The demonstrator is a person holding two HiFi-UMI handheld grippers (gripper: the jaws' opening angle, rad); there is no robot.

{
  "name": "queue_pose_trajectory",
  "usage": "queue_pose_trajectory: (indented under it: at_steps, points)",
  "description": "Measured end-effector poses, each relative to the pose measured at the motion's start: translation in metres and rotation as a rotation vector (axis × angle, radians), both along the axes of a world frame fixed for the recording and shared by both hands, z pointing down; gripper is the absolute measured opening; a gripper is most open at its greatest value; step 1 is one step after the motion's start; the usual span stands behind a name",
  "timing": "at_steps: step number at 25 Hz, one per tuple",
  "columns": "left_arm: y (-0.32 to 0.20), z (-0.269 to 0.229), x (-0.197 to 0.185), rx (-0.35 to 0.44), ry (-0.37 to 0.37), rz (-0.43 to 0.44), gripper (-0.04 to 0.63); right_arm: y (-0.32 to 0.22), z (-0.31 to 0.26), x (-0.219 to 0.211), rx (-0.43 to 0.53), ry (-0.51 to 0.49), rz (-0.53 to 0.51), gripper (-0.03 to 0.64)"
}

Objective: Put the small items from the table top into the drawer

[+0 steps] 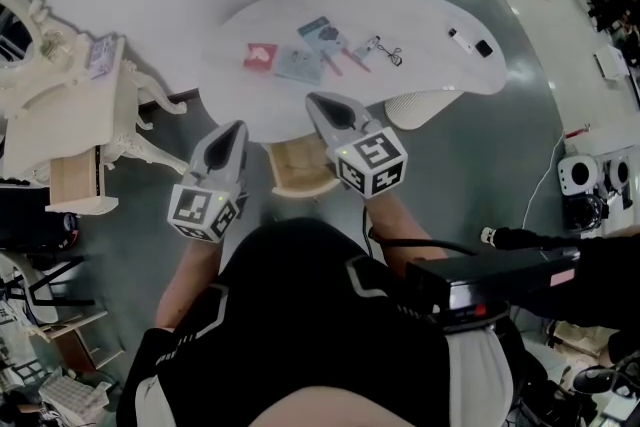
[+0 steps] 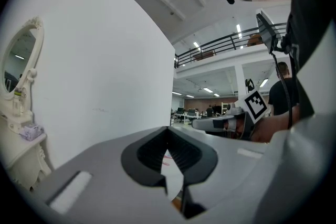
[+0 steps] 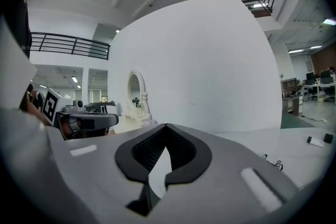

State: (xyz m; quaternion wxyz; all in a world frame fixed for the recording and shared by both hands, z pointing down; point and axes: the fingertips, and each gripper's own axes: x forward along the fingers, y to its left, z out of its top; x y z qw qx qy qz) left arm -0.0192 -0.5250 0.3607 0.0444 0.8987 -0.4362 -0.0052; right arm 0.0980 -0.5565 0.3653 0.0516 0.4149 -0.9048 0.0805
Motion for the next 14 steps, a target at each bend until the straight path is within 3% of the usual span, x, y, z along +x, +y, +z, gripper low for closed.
queue_pose_trajectory:
  at_steps: [14]
  points:
    - [-0.0045,-0.0023,-0.0096,0.031,-0.001,-0.004,0.0,-0.0048,-0.0061,-0.0053,0.021,0.025,0.006,0.0]
